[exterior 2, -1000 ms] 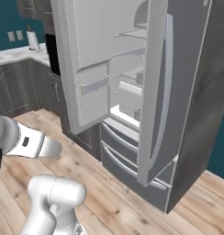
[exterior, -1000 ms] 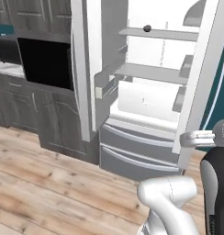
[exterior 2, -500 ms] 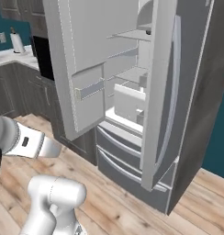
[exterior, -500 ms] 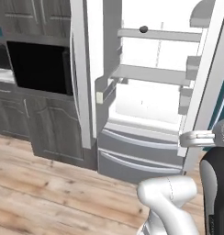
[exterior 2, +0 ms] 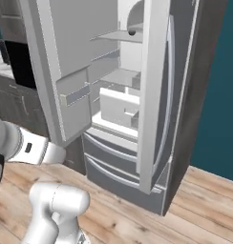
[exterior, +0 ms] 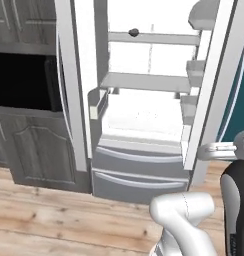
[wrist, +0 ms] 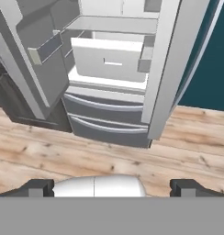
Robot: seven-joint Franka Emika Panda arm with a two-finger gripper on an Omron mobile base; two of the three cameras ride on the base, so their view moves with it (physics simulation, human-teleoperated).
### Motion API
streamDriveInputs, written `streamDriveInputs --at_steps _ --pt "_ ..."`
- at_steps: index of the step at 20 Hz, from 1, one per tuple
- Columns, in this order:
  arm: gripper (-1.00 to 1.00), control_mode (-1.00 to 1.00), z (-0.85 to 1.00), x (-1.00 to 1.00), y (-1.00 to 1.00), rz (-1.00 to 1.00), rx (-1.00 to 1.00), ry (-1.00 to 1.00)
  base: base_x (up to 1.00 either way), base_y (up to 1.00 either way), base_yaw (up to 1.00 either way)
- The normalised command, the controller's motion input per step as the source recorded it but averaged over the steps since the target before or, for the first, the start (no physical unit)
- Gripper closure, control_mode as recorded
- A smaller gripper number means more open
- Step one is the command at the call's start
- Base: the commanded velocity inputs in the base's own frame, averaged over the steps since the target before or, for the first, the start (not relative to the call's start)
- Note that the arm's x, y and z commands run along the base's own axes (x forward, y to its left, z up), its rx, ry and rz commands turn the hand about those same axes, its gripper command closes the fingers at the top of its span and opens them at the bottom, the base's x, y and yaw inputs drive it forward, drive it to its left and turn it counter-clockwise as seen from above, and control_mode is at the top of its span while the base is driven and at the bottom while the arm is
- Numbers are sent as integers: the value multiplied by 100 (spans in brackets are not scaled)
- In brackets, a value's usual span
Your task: Gather the eggplant and broccoli from the fridge and place them on a tray on the dining counter. Then gather the chicken drumsticks from the fridge and place them on the other tray.
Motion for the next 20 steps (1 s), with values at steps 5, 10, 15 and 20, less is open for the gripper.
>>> streamDriveInputs --at_steps 5,10,15,20 --pt "-100 100 0 0 0 0 0 0 57 40 -32" --pt "-100 100 0 0 0 0 0 0 68 36 -28" --pt "-100 100 0 0 0 0 0 0 69 33 -27" --pt "-100 100 0 0 0 0 0 0 65 42 -26"
